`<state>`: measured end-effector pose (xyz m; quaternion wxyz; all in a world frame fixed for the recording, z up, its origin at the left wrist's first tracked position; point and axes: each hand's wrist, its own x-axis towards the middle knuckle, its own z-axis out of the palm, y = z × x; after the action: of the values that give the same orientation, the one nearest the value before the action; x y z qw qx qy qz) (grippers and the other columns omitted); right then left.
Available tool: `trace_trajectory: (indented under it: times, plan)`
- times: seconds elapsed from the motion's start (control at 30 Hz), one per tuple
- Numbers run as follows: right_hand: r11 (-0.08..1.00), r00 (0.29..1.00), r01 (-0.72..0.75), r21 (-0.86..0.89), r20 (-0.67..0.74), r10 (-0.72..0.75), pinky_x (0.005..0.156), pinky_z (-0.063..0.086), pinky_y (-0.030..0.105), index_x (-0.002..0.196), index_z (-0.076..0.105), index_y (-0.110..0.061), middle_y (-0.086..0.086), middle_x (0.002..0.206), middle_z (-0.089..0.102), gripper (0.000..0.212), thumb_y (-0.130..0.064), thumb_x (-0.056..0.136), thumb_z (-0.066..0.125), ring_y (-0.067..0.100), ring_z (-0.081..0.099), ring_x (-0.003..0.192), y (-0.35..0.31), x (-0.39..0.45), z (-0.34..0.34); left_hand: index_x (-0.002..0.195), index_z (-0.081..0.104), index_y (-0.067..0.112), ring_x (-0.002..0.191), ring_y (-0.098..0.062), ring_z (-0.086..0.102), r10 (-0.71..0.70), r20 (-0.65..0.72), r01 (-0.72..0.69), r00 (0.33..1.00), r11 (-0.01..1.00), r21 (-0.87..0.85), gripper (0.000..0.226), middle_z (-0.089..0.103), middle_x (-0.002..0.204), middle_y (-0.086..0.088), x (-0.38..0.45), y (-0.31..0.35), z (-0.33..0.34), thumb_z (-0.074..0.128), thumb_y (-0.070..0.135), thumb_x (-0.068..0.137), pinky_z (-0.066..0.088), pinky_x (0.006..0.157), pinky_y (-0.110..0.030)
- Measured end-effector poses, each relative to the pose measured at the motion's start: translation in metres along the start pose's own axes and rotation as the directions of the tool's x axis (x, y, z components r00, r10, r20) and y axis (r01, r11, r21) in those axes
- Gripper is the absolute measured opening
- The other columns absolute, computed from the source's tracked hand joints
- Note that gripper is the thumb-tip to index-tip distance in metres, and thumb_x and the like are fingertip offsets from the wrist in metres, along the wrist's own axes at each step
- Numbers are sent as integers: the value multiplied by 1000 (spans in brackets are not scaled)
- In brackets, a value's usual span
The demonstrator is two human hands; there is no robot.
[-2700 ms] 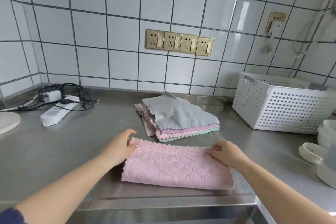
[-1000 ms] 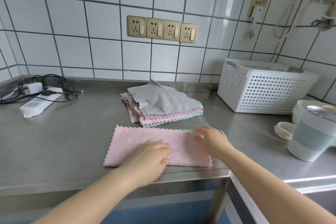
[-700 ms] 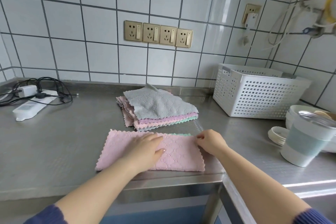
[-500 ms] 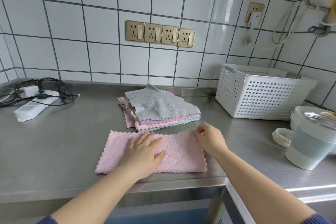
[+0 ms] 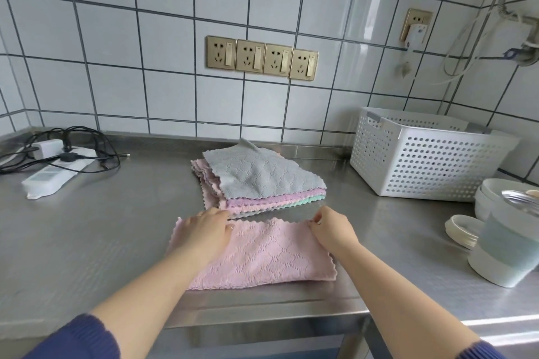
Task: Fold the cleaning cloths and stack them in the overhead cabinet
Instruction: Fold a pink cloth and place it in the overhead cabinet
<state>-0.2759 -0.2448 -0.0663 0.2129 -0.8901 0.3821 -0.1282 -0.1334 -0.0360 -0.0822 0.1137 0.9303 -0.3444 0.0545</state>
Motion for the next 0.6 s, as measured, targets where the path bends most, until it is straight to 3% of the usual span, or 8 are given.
trace_trajectory:
  times: [0.13, 0.27, 0.37, 0.43, 0.5, 0.6]
  plan:
    - [997, 1000, -24, -80, -9, 23, 64, 39, 27, 88, 50, -15, 8, 92, 63, 13, -27, 90, 49, 27, 55, 80, 2, 2, 2, 111, 61, 28, 114, -23, 51, -107, -90, 100, 990, 992, -77, 24, 59, 118, 1, 4, -11, 3, 48, 34, 92, 40, 91, -32]
    - [995, 999, -17, -100, 26, 19, 55, 41, 25, 77, 58, -12, 5, 75, 63, 23, -32, 88, 52, 29, 63, 75, -3, 1, 2, 104, 61, 27, 112, -23, 52, -128, -133, 118, 983, 990, -79, 18, 60, 114, 2, 6, -15, 7, 48, 30, 92, 40, 89, -33]
    - [999, 993, -24, -21, 112, 26, 43, 36, 22, 56, 47, -15, 0, 55, 51, 39, -38, 86, 56, 21, 54, 49, -6, 0, -2, 104, 61, 27, 112, -23, 52, -127, -153, 116, 980, 990, -79, 18, 60, 113, 2, 6, -14, 8, 47, 29, 92, 40, 88, -33]
    - [1000, 993, 6, 27, 120, -10, 47, 35, 24, 64, 52, -15, -1, 61, 50, 34, -38, 88, 57, 17, 48, 51, -8, 1, -5, 105, 60, 27, 111, -23, 52, -130, -165, 118, 978, 990, -80, 19, 60, 113, 2, 6, -15, 9, 46, 29, 93, 40, 88, -33]
    - [994, 996, 50, 99, 67, -57, 52, 34, 26, 88, 56, -11, -2, 73, 52, 27, -38, 91, 55, 14, 47, 61, -11, 1, -6, 105, 60, 27, 110, -23, 53, -134, -172, 121, 976, 989, -83, 19, 60, 113, 2, 5, -15, 10, 46, 28, 93, 40, 87, -33]
    - [962, 998, 50, 268, 28, -59, 52, 32, 23, 94, 49, -14, -5, 72, 52, 26, -39, 90, 56, 8, 43, 60, -12, 2, -6, 105, 60, 26, 110, -24, 53, -134, -183, 118, 974, 989, -91, 19, 60, 113, 1, 4, -15, 11, 45, 28, 93, 40, 88, -34]
